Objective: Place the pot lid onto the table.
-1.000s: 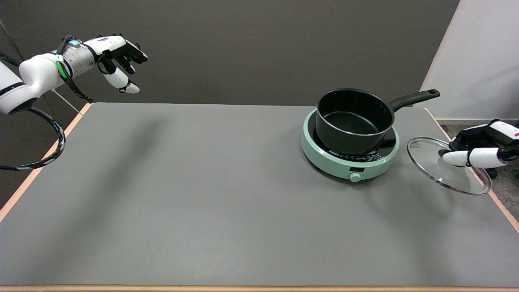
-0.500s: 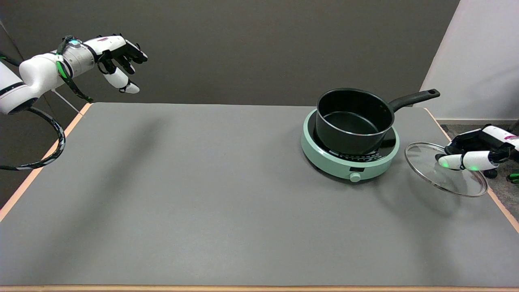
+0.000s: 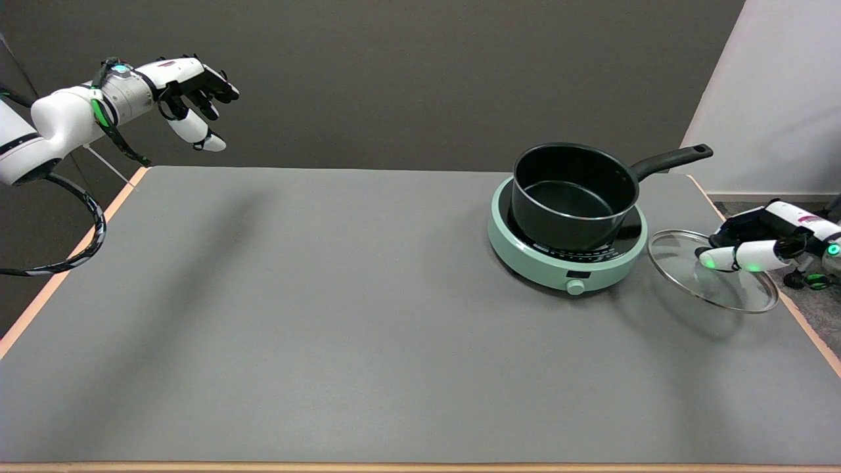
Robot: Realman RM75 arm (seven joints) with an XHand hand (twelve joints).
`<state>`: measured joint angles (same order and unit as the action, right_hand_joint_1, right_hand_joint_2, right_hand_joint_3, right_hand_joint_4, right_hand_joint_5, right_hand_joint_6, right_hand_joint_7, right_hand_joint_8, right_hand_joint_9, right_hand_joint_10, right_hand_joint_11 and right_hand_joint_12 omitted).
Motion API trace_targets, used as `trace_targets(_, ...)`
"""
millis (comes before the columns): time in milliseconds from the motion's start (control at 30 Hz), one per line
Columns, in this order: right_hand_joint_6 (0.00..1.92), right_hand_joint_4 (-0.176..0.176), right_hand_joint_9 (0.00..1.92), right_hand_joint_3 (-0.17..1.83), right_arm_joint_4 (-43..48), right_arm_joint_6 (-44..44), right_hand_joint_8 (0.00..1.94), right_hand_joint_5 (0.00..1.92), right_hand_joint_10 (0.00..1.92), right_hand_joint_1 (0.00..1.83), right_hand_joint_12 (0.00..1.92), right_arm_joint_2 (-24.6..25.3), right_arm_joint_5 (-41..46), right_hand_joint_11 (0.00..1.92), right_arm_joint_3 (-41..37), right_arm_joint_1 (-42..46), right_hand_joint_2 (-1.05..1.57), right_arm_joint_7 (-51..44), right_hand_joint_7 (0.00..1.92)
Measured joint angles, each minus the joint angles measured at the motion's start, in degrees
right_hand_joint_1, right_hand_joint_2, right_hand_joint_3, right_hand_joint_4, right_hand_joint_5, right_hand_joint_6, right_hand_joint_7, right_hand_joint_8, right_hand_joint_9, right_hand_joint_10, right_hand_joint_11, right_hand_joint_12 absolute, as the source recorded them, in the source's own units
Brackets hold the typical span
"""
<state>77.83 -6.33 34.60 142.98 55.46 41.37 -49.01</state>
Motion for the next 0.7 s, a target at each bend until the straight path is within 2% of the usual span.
trace_targets(700,1.15,-0.176,0.79,-0.05,-5.8,1.2,1.44,0.72,1.77,1.23,1.83,-3.4,-0.1,0.36,7.8,-8.1,1.24,0.0,0.88)
